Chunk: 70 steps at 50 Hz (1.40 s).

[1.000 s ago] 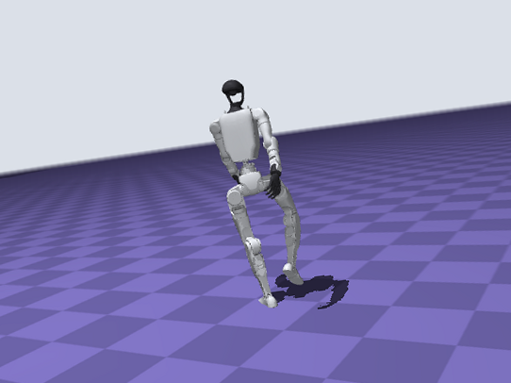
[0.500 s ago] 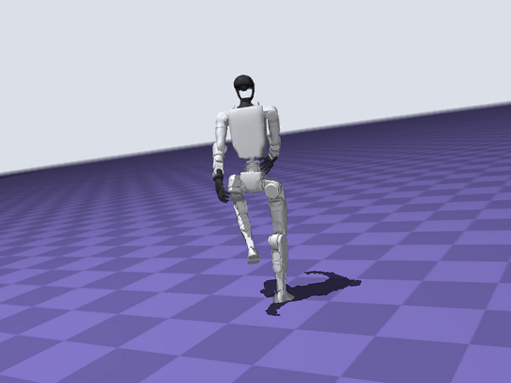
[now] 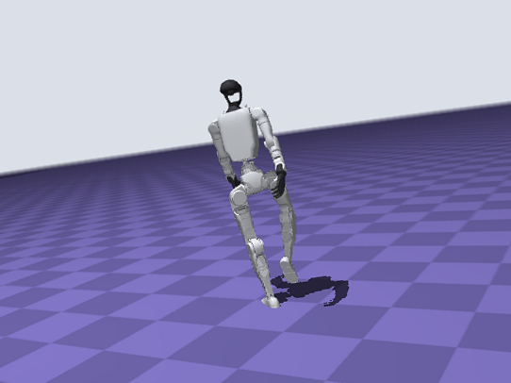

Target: In place motions

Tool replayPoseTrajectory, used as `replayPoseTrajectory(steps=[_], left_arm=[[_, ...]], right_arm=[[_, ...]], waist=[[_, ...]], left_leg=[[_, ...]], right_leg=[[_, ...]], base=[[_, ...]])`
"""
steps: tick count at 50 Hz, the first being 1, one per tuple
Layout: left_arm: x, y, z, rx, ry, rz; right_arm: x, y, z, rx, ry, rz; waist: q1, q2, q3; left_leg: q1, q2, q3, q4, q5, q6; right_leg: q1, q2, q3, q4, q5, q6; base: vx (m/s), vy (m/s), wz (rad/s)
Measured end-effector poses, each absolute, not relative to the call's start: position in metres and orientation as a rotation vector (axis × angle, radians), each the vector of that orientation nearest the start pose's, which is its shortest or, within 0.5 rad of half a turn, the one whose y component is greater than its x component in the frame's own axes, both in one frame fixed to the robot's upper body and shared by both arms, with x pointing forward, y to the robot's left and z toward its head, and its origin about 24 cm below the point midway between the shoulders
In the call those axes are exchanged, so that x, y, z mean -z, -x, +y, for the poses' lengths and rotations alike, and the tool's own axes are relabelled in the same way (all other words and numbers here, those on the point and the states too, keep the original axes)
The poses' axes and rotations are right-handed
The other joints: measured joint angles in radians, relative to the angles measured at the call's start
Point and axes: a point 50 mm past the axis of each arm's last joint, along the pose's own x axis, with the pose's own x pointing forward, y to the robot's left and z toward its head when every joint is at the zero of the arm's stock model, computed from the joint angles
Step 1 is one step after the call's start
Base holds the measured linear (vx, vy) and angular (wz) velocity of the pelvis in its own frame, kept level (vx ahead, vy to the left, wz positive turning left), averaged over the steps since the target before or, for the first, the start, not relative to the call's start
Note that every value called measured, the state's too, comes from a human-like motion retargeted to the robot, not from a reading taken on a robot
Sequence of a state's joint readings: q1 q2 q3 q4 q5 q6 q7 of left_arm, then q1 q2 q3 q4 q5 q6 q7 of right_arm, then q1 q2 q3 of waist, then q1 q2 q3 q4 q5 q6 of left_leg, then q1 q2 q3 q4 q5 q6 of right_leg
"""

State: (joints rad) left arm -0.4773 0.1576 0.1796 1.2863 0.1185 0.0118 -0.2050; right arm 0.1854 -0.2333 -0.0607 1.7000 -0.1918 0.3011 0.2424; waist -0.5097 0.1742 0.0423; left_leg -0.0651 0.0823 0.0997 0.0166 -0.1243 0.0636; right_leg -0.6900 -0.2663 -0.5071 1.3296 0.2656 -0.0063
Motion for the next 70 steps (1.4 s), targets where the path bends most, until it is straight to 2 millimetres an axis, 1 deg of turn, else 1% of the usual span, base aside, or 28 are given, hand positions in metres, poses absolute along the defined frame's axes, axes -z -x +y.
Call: replayPoseTrajectory(steps=[4, 8, 10, 13, 15, 17, 18, 20, 22, 24, 26, 28, 32, 34, 37, 40, 43, 46, 48, 50, 52, 54, 55, 57, 60, 61, 65, 70], left_arm=[[0.073, -0.281, 0.186, 0.056, -0.118, 0.651], [0.078, -0.274, 0.182, 0.08, -0.089, 0.645], [0.096, -0.254, 0.179, 0.114, -0.071, 0.742], [0.133, -0.2, 0.171, 0.148, -0.041, 0.972], [0.156, -0.152, 0.164, 0.145, -0.007, 1.147], [0.173, -0.093, 0.164, 0.083, 0.05, 1.335], [0.179, -0.058, 0.163, 0.049, 0.084, 1.438], [0.181, 0.005, 0.162, -0.02, 0.151, 1.646], [0.177, 0.046, 0.166, -0.149, 0.219, 1.762], [0.172, 0.073, 0.171, -0.309, 0.34, 1.8], [0.165, 0.098, 0.17, -0.358, 0.473, 1.835], [0.154, 0.135, 0.165, -0.373, 0.529, 1.928], [0.117, 0.215, 0.165, -0.481, 0.497, 2.15], [0.101, 0.238, 0.159, -0.515, 0.51, 2.23], [0.095, 0.248, 0.148, -0.547, 0.542, 2.275], [0.102, 0.238, 0.142, -0.571, 0.594, 2.22], [0.119, 0.212, 0.143, -0.54, 0.614, 2.137], [0.137, 0.179, 0.152, -0.5, 0.541, 2.055], [0.149, 0.151, 0.159, -0.481, 0.465, 1.998], [0.161, 0.114, 0.17, -0.448, 0.372, 1.918], [0.172, 0.063, 0.175, -0.367, 0.319, 1.821], [0.178, -0.018, 0.177, -0.234, 0.308, 1.642], [0.174, -0.064, 0.176, -0.164, 0.3, 1.52], [0.156, -0.147, 0.174, -0.02, 0.275, 1.268], [0.104, -0.247, 0.174, 0.161, 0.188, 0.933], [0.09, -0.267, 0.175, 0.173, 0.143, 0.849], [0.048, -0.309, 0.172, 0.147, -0.011, 0.586], [0.037, -0.312, 0.174, 0.14, -0.05, 0.459]], right_arm=[[0.12, 0.184, -0.228, 0.277, -0.09, 2.305], [0.115, 0.197, -0.222, 0.351, -0.169, 2.296], [0.116, 0.194, -0.221, 0.339, -0.187, 2.293], [0.126, 0.177, -0.217, 0.262, -0.16, 2.263], [0.136, 0.157, -0.214, 0.178, -0.115, 2.21], [0.148, 0.128, -0.212, 0.052, -0.026, 2.143], [0.153, 0.115, -0.209, -0.004, 0.018, 2.113], [0.165, 0.07, -0.2, -0.113, 0.077, 2.024], [0.174, -0.012, -0.19, -0.192, 0.127, 1.792], [0.169, -0.099, -0.17, -0.272, 0.188, 1.511], [0.145, -0.179, -0.146, -0.344, 0.202, 1.249], [0.116, -0.233, -0.123, -0.397, 0.168, 1.037], [0.054, -0.299, -0.084, -0.531, 0.087, 0.669], [0.018, -0.323, -0.071, -0.591, 0.122, 0.489], [-0.029, -0.349, -0.063, -0.616, 0.263, 0.261], [-0.043, -0.355, -0.062, -0.585, 0.401, 0.164], [-0.02, -0.342, -0.06, -0.593, 0.459, 0.208], [0.034, -0.304, -0.063, -0.649, 0.448, 0.408], [0.08, -0.26, -0.072, -0.692, 0.421, 0.608], [0.123, -0.205, -0.092, -0.684, 0.396, 0.831], [0.158, -0.14, -0.126, -0.605, 0.397, 1.092], [0.176, -0.079, -0.164, -0.476, 0.41, 1.364], [0.178, -0.052, -0.18, -0.399, 0.408, 1.497], [0.174, 0.005, -0.209, -0.244, 0.343, 1.773], [0.153, 0.085, -0.233, -0.059, 0.129, 2.131], [0.145, 0.112, -0.234, -0.005, 0.074, 2.216], [0.108, 0.205, -0.227, 0.236, -0.073, 2.379], [0.083, 0.247, -0.213, 0.46, -0.214, 2.45]], waist=[[0.027, 0.01, -0.055], [0.085, -0.032, -0.047], [0.135, -0.051, -0.058], [0.208, -0.055, -0.089], [0.22, -0.06, -0.104], [0.237, -0.09, -0.118], [0.248, -0.116, -0.154], [0.325, -0.152, -0.219], [0.323, -0.123, -0.135], [0.435, -0.169, -0.021], [0.505, -0.181, 0.072], [0.592, -0.203, 0.103], [0.725, -0.268, 0.073], [0.737, -0.299, 0.078], [0.734, -0.291, 0.087], [0.704, -0.274, 0.036], [0.638, -0.253, -0.034], [0.551, -0.242, -0.103], [0.485, -0.228, -0.139], [0.414, -0.181, -0.165], [0.325, -0.131, -0.224], [0.287, -0.095, -0.242], [0.244, -0.087, -0.198], [0.188, -0.072, -0.113], [0.116, -0.026, -0.022], [0.086, -0.015, -0.009], [0.06, 0.0, -0.049], [0.122, -0.046, -0.062]], left_leg=[[-0.03, 0.001, 0.041, 0.006, -0.005, 0.006], [0.019, -0.015, 0.077, 0.009, -0.015, -0.005], [0.051, -0.023, 0.122, 0.001, -0.021, -0.017], [0.075, -0.024, 0.178, 0.02, -0.051, -0.032], [0.063, -0.037, 0.153, 0.072, -0.069, -0.03], [0.04, -0.054, 0.169, 0.185, -0.053, -0.031], [0.006, -0.061, 0.21, 0.269, 0.002, -0.034], [-0.194, -0.007, 0.263, 0.599, 0.202, -0.045], [-0.415, 0.074, 0.162, 0.924, 0.302, 0.047], [-0.543, 0.163, 0.23, 1.212, 0.207, 0.107], [-0.689, 0.244, 0.241, 1.462, 0.129, 0.15], [-0.852, 0.239, 0.235, 1.629, 0.075, 0.171], [-1.096, 0.22, 0.288, 1.748, 0.007, 0.184], [-1.124, 0.189, 0.317, 1.721, 0.0, 0.185], [-1.081, 0.185, 0.303, 1.674, -0.007, 0.184], [-0.947, 0.182, 0.269, 1.586, 0.005, 0.153], [-0.716, 0.153, 0.243, 1.393, 0.029, 0.098], [-0.395, 0.068, 0.238, 1.015, 0.074, 0.027], [-0.158, -0.039, 0.189, 0.638, 0.148, -0.017], [0.057, -0.071, 0.187, 0.269, -0.029, -0.089], [0.127, -0.044, 0.325, 0.07, -0.088, -0.045], [0.047, -0.062, 0.195, 0.005, -0.041, -0.04], [0.02, -0.058, 0.136, 0.014, -0.027, -0.04], [0.028, -0.071, 0.09, 0.001, -0.007, -0.008], [0.01, -0.043, 0.079, 0.025, -0.014, 0.019], [-0.001, -0.04, 0.05, 0.031, -0.009, 0.028], [-0.036, -0.038, 0.043, 0.038, 0.003, 0.046], [0.008, -0.051, 0.068, 0.033, -0.004, 0.025]], right_leg=[[-0.085, -0.001, 0.03, 0.035, -0.042, -0.007], [0.069, -0.007, 0.026, -0.124, -0.06, -0.03], [0.184, 0.039, 0.045, -0.287, -0.057, -0.016], [0.415, 0.132, 0.08, -0.649, -0.01, 0.054], [0.593, 0.189, 0.087, -0.944, -0.134, 0.151], [0.742, 0.205, -0.032, -1.143, -0.305, 0.092], [0.746, 0.201, -0.035, -1.215, -0.299, 0.057], [0.707, 0.143, 0.015, -1.235, -0.284, 0.082], [0.718, 0.178, -0.042, -1.248, -0.266, 0.075], [0.722, 0.173, 0.054, -1.218, -0.256, 0.036], [0.752, 0.194, 0.099, -1.206, -0.264, 0.004], [0.747, 0.18, 0.15, -1.184, -0.263, -0.015], [0.689, 0.129, 0.219, -1.143, -0.248, -0.039], [0.681, 0.104, 0.228, -1.131, -0.246, -0.046], [0.691, 0.108, 0.228, -1.137, -0.245, -0.042], [0.696, 0.126, 0.221, -1.172, -0.24, -0.022], [0.702, 0.141, 0.196, -1.204, -0.244, 0.009], [0.707, 0.134, 0.159, -1.187, -0.274, 0.041], [0.719, 0.14, 0.127, -1.155, -0.297, 0.049], [0.715, 0.186, 0.074, -1.095, -0.294, 0.048], [0.618, 0.182, 0.01, -0.929, -0.133, 0.062], [0.367, 0.089, 0.015, -0.571, 0.079, 0.052], [0.276, 0.022, 0.008, -0.401, 0.146, 0.024], [0.129, 0.011, 0.099, -0.18, 0.068, 0.008], [-0.002, -0.091, 0.066, 0.072, -0.03, -0.009], [-0.05, -0.077, 0.074, 0.122, -0.046, -0.003], [-0.183, -0.063, 0.089, 0.226, -0.099, 0.012], [-0.049, -0.043, 0.076, 0.074, -0.111, -0.009]], base=[[0.06, -0.06, -0.12], [-0.03, -0.07, -0.56], [0.03, 0.0, -0.93], [0.01, 0.09, -0.68], [0.04, 0.12, 0.08], [0.09, 0.18, -0.13], [0.11, 0.18, -0.4], [-0.21, 0.14, -0.34], [-0.66, 0.01, 0.11], [-0.6, -0.04, -1.75], [-0.39, -0.04, -1.44], [-0.03, 0.02, -1.39], [0.2, -0.03, -0.82], [0.04, -0.02, -0.12], [-0.05, 0.0, -0.03], [0.1, 0.04, 0.16], [0.19, 0.04, 0.47], [0.37, -0.04, 0.7], [0.52, -0.12, 0.8], [0.46, -0.13, 1.2], [0.26, -0.08, 1.24], [-0.24, -0.01, 0.83], [-0.45, 0.03, 1.48], [-0.38, 0.02, 1.33], [-0.31, 0.06, 1.12], [-0.14, -0.02, 1.05], [0.1, -0.12, 0.25], [0.02, -0.13, -0.51]])
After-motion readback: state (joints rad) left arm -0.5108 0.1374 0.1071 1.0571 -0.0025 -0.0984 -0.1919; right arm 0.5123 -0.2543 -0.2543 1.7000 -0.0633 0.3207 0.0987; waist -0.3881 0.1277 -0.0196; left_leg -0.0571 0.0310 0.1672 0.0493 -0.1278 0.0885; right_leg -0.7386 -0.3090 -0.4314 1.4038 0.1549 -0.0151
